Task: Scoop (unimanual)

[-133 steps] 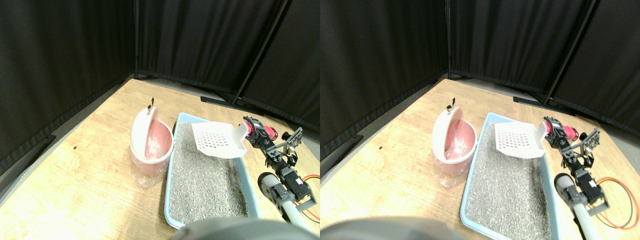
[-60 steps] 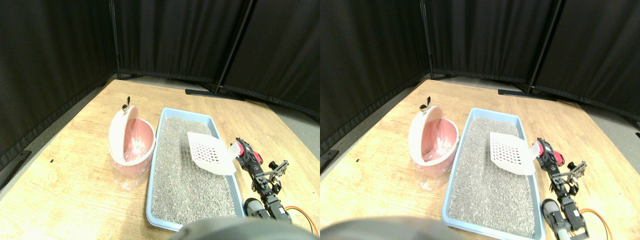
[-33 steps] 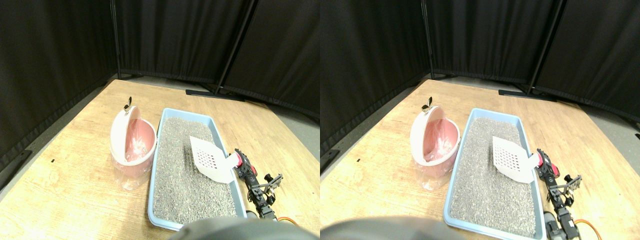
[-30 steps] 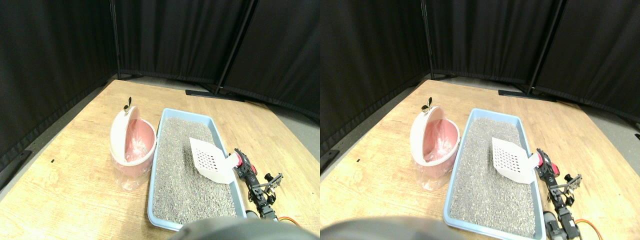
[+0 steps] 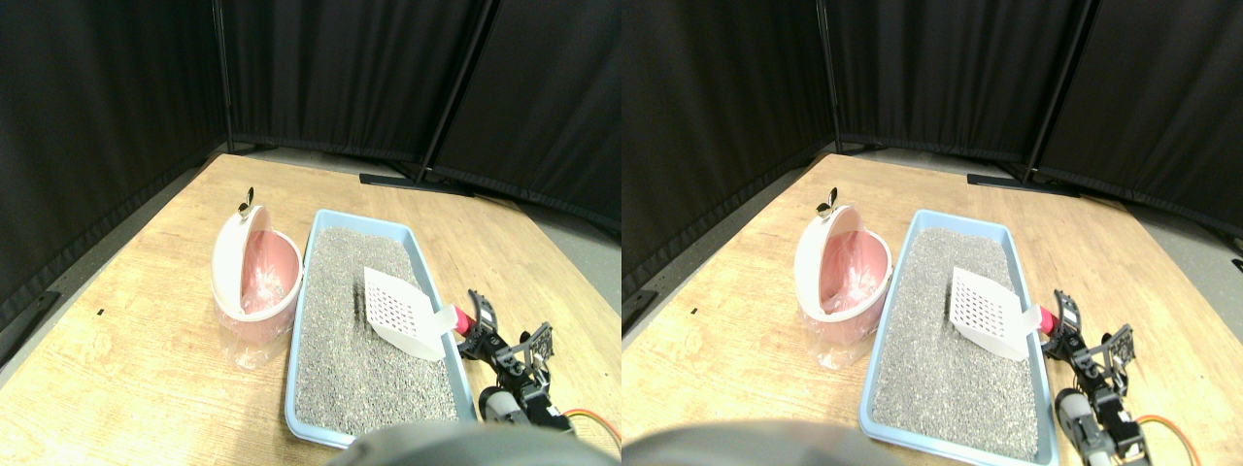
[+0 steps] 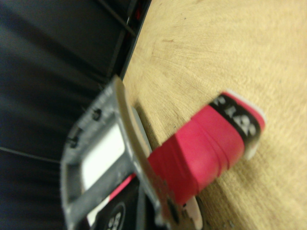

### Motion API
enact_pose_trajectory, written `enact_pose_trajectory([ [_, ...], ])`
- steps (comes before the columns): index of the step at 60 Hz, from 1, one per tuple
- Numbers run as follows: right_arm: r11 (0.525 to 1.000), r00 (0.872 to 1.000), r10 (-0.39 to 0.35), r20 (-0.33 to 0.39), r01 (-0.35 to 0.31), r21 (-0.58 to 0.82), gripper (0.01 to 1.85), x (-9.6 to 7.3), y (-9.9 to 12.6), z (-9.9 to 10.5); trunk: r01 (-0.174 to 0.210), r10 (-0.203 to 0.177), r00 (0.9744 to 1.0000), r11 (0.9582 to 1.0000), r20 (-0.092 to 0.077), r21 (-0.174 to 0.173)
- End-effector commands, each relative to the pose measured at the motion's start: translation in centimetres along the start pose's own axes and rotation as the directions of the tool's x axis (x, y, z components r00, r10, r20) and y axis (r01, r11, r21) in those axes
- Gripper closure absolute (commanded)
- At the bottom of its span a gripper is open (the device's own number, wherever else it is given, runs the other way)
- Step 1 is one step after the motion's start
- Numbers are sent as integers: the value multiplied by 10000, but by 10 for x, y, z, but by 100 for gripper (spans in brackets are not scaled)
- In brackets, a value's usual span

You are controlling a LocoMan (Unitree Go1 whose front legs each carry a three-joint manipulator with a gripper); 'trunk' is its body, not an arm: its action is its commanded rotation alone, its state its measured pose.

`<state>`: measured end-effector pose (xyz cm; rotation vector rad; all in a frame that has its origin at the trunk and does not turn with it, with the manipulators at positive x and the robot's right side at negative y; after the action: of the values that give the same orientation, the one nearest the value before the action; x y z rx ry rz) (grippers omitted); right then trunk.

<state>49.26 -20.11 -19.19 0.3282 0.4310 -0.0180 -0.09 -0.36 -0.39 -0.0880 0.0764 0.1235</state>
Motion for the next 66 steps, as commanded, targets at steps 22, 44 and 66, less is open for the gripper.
enact_pose_trajectory([
  [22,9981,9966,620,545,-622,16,27,-33,5,24,80,-80,10000,10000,-7,-3],
  [44,9943,9722,1063,2089,-1037,-235,93,-59,-4,25,396,-395,9992,9992,-88,88],
  [66,9137,8501,3321,4088,-1824,-3632,180,-71,-9,13,743,-740,9971,9971,-180,167],
])
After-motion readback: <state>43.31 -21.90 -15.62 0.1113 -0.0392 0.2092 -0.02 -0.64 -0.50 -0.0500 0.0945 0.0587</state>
